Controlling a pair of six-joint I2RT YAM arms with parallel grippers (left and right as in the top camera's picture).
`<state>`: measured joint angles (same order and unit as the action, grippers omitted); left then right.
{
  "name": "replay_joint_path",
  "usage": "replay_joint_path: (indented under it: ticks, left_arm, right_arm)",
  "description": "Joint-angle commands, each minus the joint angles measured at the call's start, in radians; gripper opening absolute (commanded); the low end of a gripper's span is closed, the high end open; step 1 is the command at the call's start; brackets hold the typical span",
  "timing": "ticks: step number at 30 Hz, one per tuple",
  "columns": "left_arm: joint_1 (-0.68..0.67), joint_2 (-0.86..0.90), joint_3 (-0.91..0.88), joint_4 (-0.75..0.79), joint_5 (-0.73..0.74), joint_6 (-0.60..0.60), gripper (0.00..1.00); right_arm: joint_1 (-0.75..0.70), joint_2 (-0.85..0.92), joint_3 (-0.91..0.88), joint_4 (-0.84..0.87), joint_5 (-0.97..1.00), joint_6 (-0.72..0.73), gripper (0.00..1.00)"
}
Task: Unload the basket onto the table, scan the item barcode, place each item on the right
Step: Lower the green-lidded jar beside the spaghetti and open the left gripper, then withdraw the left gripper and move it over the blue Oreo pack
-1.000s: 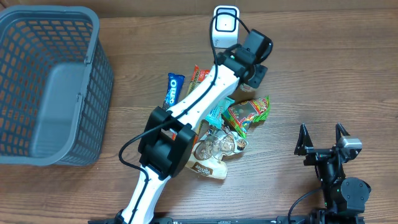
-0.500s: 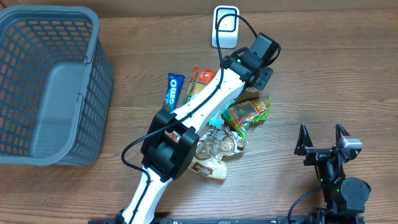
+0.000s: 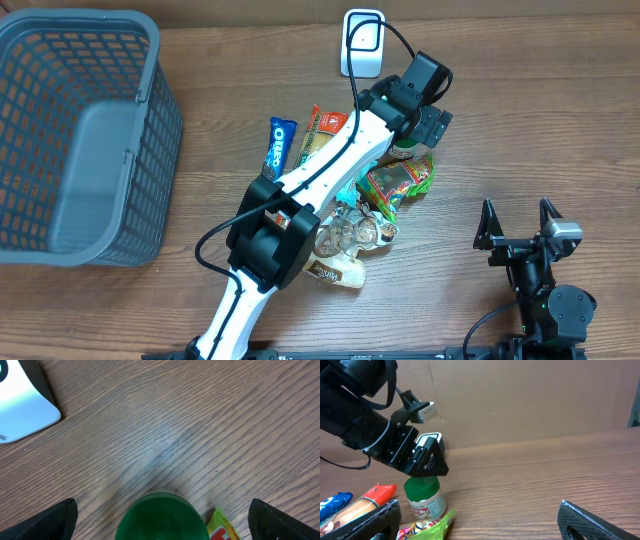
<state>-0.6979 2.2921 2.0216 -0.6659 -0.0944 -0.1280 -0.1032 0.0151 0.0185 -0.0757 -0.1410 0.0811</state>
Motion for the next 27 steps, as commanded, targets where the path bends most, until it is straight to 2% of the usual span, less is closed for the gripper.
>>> replay_joint_path:
  ticks: [1, 5, 8, 10, 16, 20, 24, 27]
  left_arm:
    - [0.01, 0.01, 0.016, -0.011, -0.013, 0.001, 1.0]
    - [0.01, -0.013, 0.02, -0.058, -0.01, -0.018, 1.0]
    - [0.011, -0.067, 0.024, -0.101, -0.032, -0.018, 0.94]
    - [0.012, -0.124, 0.024, -0.136, -0.031, -0.019, 0.91]
    - [0.012, -0.338, 0.024, -0.27, -0.038, -0.026, 0.9]
    - [0.014, -0.456, 0.021, -0.413, -0.106, -0.026, 0.89]
    - [0.019, -0.494, -0.01, -0.557, -0.119, -0.048, 0.84]
    - [0.001, -0.495, -0.067, -0.602, -0.119, -0.082, 0.8]
  right_arm:
    - [-0.003, -0.008, -0.011, 0.004, 0.008, -0.003, 1.0]
    - [-0.003, -0.008, -0.011, 0.004, 0.008, -0.003, 1.0]
    - [-0.003, -0.008, -0.011, 0.004, 0.008, -0.003, 1.0]
    - [-0.003, -0.008, -0.011, 0.004, 0.008, -0.003, 1.0]
    - [-0.003, -0.008, -0.011, 0.004, 0.008, -0.003, 1.0]
    - [-0.003, -0.008, -0.011, 0.004, 0.008, -0.003, 1.0]
    - [-0.003, -0.008, -0.011, 0.004, 0.008, -0.003, 1.0]
    - [-0.003, -0.008, -0.011, 0.004, 0.008, -0.003, 1.0]
